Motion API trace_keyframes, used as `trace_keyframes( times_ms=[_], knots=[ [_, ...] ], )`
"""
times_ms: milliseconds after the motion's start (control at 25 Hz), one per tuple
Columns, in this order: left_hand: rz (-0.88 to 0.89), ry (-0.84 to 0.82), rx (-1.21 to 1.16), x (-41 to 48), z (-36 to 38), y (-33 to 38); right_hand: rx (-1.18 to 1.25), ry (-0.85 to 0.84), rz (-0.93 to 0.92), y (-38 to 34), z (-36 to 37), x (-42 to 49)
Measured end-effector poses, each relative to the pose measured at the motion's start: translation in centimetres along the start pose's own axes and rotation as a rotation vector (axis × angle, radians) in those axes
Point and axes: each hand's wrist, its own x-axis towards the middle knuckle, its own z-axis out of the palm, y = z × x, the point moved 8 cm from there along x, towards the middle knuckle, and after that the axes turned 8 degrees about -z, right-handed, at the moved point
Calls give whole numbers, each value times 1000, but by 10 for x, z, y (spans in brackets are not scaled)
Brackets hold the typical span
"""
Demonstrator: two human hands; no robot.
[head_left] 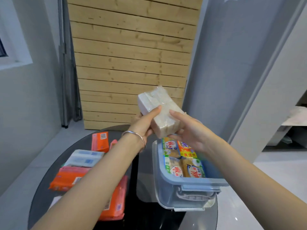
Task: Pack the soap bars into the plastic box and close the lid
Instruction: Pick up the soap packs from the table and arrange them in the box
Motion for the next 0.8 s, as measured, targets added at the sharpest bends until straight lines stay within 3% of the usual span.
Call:
trace_keyframes(
  times_ms=[120, 240, 360, 440, 560, 680, 800],
  knots=[
    [-85, -83, -81, 20, 19, -17, -11, 97, 14, -6, -46, 11],
    [-195, -107, -17, 39, 14, -15, -132, 85, 73, -12, -81, 23],
    [-311, -121, 117, 46, 15, -20, -245, -40, 129, -16, -97, 37],
    [-273, -113, 163, 51, 17, -20, -453, -165, 115, -25, -97, 42],
    [-161, -46, 230, 57, 15, -18, -911, -273, -16, -40, -84, 48],
    [-110, -10, 164, 60, 16, -22, -1339, -217, -304, -48, -68, 55],
    [-61, 11, 221, 59, 22, -23, -1475, -156, -457, -48, -61, 57]
  ],
)
